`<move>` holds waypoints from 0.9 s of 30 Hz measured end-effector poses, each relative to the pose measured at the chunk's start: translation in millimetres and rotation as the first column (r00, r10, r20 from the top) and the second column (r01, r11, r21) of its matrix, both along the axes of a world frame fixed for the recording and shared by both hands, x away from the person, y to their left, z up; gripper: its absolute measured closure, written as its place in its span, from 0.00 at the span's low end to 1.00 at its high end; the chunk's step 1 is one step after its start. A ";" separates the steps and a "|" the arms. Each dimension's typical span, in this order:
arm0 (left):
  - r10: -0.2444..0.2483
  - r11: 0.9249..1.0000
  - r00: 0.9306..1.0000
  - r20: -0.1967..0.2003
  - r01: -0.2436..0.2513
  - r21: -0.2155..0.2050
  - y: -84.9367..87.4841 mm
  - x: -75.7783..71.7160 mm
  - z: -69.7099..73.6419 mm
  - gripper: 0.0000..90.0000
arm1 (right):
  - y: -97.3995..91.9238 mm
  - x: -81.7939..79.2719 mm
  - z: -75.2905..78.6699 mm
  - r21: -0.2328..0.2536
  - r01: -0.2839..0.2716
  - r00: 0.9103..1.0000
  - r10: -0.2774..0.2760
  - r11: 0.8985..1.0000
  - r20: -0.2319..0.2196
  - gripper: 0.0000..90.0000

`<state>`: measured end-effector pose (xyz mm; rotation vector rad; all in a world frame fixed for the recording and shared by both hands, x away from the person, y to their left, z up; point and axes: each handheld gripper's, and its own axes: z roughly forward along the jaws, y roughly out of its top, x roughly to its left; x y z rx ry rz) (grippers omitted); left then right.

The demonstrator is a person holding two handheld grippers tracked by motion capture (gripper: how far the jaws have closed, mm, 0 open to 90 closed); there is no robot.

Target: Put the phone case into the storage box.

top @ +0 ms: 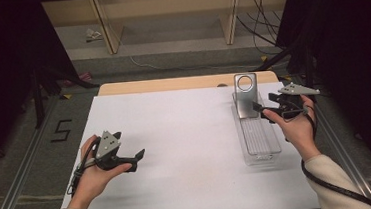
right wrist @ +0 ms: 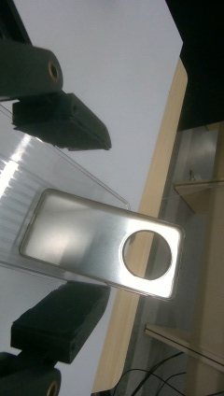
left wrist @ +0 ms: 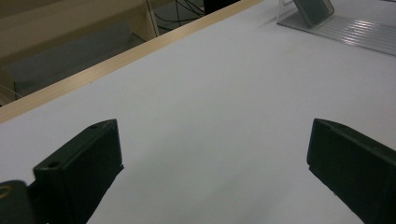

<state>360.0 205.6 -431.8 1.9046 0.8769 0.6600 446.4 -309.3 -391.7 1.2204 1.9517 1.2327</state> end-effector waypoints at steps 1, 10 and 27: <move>0.000 1.000 1.000 0.000 0.000 0.001 0.1 0.0 0.0 0.03 | 0.3 -0.8 -0.3 -0.001 -0.002 1.000 0.002 1.000 0.002 0.28; 0.004 1.000 1.000 0.005 -0.004 -0.001 1.8 0.1 0.6 0.03 | 2.3 -9.8 -0.6 -0.001 -0.018 1.000 0.018 1.000 0.002 0.27; 0.006 1.000 1.000 0.005 -0.006 0.000 2.7 0.0 1.2 0.03 | -5.7 -28.4 0.5 0.017 -0.035 0.999 0.035 0.999 0.007 0.25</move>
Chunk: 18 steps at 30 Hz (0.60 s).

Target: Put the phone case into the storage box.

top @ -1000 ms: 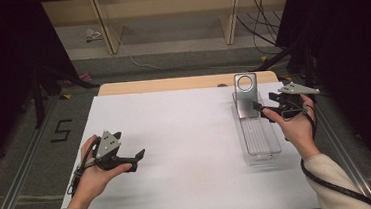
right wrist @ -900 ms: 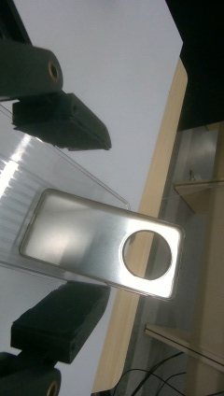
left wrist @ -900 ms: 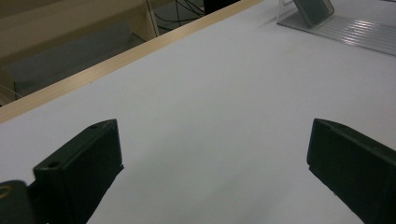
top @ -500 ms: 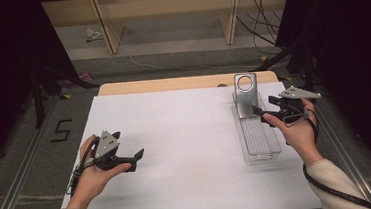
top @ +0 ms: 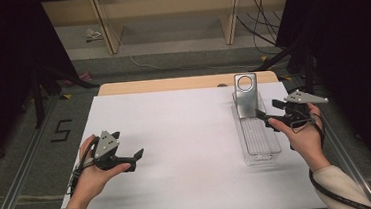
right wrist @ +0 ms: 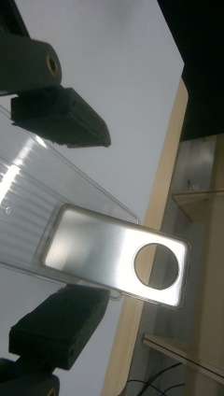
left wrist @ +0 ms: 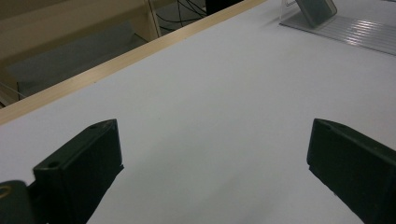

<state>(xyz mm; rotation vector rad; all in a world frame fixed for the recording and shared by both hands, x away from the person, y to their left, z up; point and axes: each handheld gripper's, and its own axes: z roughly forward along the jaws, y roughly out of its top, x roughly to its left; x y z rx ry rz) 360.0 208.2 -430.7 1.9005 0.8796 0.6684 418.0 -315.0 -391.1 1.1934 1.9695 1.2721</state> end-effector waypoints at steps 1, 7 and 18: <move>0.000 1.000 1.000 -0.001 0.000 -0.001 -0.1 -0.1 0.0 0.03 | -0.3 -1.9 0.1 0.001 -0.003 1.000 0.003 1.000 0.001 0.25; 0.000 1.000 1.000 0.000 0.000 -0.001 -0.2 -0.4 0.3 0.03 | -0.6 -11.0 -1.7 0.001 -0.015 1.000 0.015 1.000 0.002 0.25; -0.004 1.000 1.000 0.000 0.004 0.003 -1.1 -1.1 0.2 0.03 | -1.5 -26.7 -5.2 0.006 -0.039 0.999 0.039 0.999 0.000 0.25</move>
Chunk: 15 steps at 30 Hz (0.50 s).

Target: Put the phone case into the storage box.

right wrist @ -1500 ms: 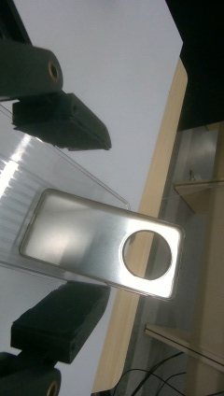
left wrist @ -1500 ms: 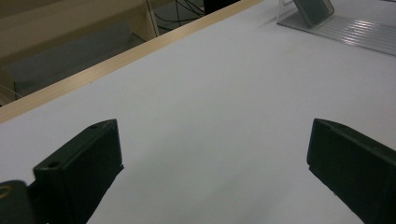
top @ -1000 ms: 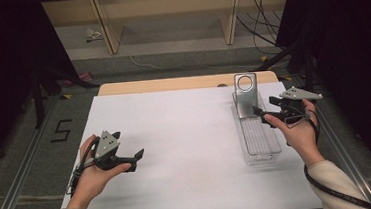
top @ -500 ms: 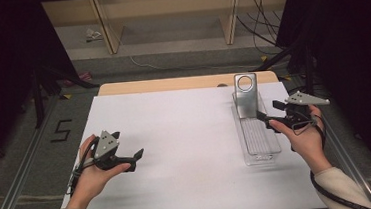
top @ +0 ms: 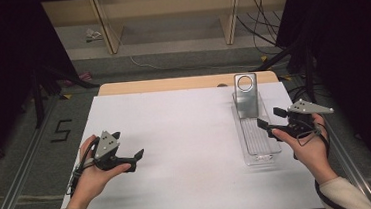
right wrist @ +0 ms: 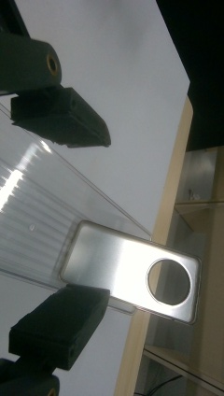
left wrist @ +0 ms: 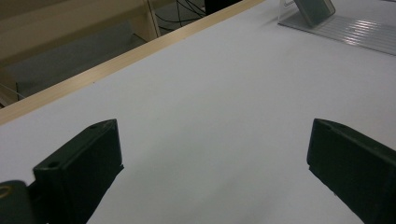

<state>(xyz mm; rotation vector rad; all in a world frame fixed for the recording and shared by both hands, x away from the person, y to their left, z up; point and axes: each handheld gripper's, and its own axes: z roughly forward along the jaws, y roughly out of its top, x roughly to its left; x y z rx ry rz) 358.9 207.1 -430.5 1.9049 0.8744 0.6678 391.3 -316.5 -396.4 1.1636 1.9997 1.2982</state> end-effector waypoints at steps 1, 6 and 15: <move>0.000 1.000 1.000 -0.001 0.000 -0.002 -0.3 -0.2 0.0 0.03 | 0.0 -1.1 -0.4 0.000 -0.001 1.000 0.001 1.000 0.000 0.25; -0.002 1.000 1.000 0.001 0.002 0.002 -0.1 -1.5 -0.4 0.03 | -0.4 -7.0 -2.4 -0.002 -0.013 1.000 0.013 1.000 -0.002 0.25; -0.002 1.000 1.000 0.002 0.002 0.002 2.4 -5.9 -0.7 0.03 | -2.3 -14.1 -4.3 0.002 -0.023 1.000 0.023 1.000 -0.001 0.25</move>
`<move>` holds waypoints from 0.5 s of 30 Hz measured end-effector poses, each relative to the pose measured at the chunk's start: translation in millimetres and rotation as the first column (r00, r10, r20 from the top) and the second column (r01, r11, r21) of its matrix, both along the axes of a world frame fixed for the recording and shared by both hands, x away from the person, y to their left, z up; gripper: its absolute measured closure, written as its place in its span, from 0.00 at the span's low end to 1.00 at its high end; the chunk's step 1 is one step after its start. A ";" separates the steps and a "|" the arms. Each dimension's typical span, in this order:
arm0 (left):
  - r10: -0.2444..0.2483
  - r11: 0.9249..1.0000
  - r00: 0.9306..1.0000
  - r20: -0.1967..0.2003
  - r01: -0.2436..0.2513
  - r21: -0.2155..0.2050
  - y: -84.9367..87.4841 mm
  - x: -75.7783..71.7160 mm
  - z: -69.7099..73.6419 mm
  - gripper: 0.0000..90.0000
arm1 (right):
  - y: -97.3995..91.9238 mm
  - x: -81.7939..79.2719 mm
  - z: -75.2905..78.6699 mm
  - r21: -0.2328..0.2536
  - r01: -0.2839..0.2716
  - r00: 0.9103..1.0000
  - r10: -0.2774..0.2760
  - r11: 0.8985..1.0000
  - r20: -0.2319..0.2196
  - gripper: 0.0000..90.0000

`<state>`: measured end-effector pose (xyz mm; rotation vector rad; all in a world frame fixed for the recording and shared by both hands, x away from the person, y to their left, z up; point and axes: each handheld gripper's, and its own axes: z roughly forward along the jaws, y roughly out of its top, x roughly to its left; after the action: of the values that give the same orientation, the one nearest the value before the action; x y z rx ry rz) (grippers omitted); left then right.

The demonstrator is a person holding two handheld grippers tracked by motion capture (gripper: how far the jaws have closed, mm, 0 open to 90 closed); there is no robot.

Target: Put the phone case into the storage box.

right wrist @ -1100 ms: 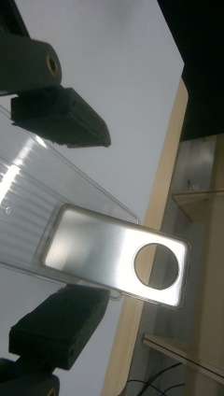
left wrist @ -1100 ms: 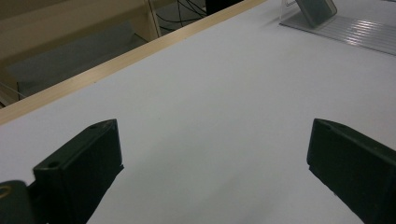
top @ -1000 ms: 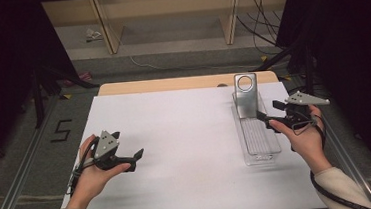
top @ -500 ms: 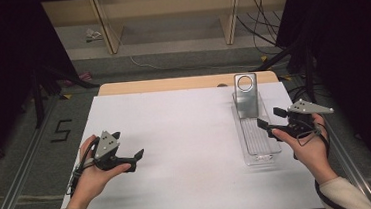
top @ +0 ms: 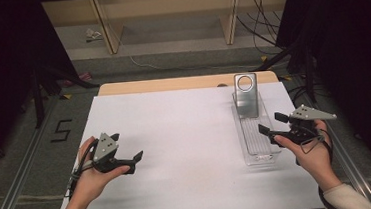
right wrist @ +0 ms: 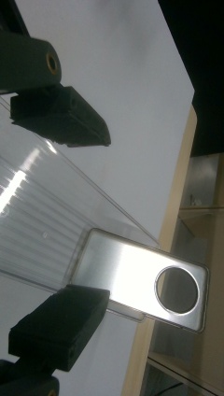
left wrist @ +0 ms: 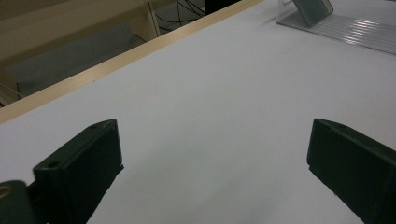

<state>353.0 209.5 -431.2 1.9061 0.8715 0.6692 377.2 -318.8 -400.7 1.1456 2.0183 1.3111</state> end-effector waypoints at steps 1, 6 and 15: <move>0.000 1.000 1.000 0.000 0.000 -0.001 -0.3 -0.4 -0.3 0.03 | -0.4 -0.9 0.0 -0.001 -0.001 1.000 0.001 1.000 -0.001 0.25; -0.002 1.000 1.000 -0.001 0.002 -0.003 -1.1 -1.8 -0.4 0.03 | -0.4 -3.7 -1.8 -0.003 -0.009 1.000 0.009 1.000 0.000 0.25; -0.005 1.000 1.000 -0.002 0.005 -0.002 -1.7 -1.7 -1.0 0.03 | 0.0 -4.1 -3.5 -0.006 -0.012 1.000 0.012 1.000 -0.004 0.24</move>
<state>351.3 207.8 -432.2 1.9068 0.8680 0.6627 373.1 -318.8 -404.2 1.1355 2.0334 1.3087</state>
